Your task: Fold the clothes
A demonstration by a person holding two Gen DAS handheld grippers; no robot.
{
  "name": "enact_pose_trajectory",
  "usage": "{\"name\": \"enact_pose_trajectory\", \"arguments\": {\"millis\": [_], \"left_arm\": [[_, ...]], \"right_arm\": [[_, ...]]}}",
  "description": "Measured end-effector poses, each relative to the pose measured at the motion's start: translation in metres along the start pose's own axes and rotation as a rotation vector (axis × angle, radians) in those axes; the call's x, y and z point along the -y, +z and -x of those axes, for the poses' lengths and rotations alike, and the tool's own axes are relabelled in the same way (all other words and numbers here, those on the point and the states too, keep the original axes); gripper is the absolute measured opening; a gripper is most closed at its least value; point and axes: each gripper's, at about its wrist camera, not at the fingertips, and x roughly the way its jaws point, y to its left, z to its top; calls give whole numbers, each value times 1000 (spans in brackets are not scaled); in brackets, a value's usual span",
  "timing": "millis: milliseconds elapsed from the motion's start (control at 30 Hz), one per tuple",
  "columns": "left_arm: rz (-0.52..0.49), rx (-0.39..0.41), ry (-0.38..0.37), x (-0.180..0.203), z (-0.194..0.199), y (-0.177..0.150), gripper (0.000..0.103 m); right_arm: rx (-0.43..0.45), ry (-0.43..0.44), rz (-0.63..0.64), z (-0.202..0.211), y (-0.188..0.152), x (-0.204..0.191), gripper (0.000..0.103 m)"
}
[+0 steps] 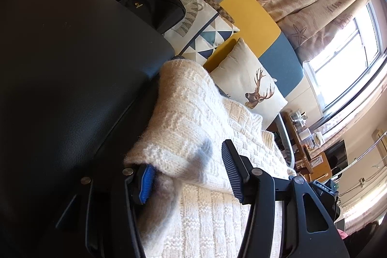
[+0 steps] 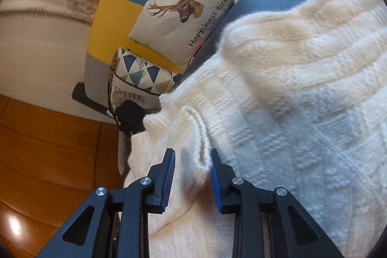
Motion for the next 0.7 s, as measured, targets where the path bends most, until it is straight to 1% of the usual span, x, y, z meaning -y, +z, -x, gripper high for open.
{"name": "enact_pose_trajectory", "arguments": {"millis": [67, 133, 200, 267, 367, 500, 567, 633, 700], "left_arm": [[-1, 2, 1, 0, 1, 0, 54], [2, 3, -2, 0, 1, 0, 54], [-3, 3, -3, 1, 1, 0, 54], [-20, -1, -6, 4, 1, 0, 56], [-45, -17, -22, 9, 0, -1, 60], [-61, -66, -22, 12, -2, -1, 61], [-97, -107, -14, 17, 2, -3, 61], [-134, -136, -4, 22, 11, -8, 61], [-169, -160, 3, 25, 23, -16, 61]], "right_arm": [[-9, 3, 42, 1, -3, -9, 7], [29, 16, 61, 12, -6, -14, 7], [70, 7, 91, 27, -9, -19, 7], [103, -19, 117, 37, -13, -22, 7], [136, -100, 128, 40, -17, -15, 7], [103, -205, 176, 29, -12, -4, 7], [85, -244, 196, 24, -10, 0, 8], [73, -245, 199, 25, -8, -1, 13], [75, -271, 218, 29, -7, -4, 20]]}}
